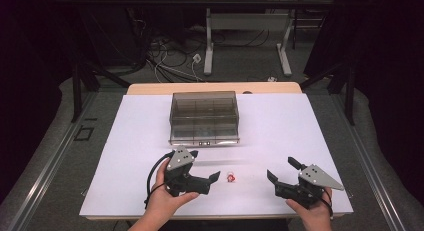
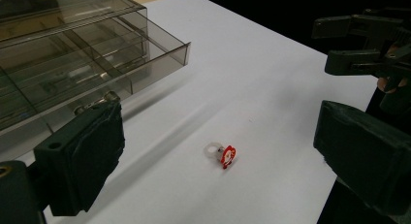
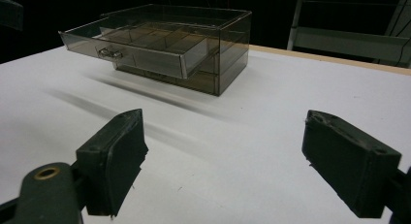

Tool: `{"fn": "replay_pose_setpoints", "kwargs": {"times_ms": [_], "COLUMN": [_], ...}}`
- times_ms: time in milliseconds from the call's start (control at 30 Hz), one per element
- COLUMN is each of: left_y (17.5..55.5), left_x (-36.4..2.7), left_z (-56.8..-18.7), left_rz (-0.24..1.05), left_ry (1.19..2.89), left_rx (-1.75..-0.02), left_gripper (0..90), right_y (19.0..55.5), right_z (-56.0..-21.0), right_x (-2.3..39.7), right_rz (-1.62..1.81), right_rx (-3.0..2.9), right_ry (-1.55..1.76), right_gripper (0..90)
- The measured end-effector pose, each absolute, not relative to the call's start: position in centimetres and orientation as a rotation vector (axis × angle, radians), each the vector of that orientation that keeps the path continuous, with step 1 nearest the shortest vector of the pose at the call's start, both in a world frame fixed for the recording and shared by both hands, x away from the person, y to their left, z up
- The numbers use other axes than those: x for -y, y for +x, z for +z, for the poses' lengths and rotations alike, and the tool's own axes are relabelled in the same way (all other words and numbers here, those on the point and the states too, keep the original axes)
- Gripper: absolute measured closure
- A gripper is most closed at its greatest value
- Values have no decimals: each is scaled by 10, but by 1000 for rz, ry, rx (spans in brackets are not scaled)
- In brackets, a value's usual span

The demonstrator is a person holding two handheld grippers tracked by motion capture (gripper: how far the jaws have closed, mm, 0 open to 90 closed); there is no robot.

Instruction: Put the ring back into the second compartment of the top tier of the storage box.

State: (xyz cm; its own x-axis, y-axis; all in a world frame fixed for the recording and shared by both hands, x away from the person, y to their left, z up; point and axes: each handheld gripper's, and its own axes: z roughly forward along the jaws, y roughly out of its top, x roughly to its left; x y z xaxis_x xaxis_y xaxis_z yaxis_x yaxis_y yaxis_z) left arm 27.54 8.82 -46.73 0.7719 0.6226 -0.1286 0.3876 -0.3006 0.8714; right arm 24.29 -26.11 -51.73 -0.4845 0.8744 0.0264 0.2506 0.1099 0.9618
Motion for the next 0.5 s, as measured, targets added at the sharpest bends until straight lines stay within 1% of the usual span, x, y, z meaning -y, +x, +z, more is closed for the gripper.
{"fn": "replay_pose_setpoints", "kwargs": {"times_ms": [433, 500], "left_y": [281, 283], "left_x": [-77, -73], "left_z": [-465, -465], "left_rz": [241, 224], "left_ry": [1987, 2020], "left_rx": [-763, -769], "left_gripper": [46, 52], "right_y": [243, 244], "right_z": [-518, -518], "right_x": [261, 261], "right_rz": [1398, 1400], "right_rx": [-1820, -1822], "right_ry": [1097, 1100], "right_gripper": [148, 148]}}
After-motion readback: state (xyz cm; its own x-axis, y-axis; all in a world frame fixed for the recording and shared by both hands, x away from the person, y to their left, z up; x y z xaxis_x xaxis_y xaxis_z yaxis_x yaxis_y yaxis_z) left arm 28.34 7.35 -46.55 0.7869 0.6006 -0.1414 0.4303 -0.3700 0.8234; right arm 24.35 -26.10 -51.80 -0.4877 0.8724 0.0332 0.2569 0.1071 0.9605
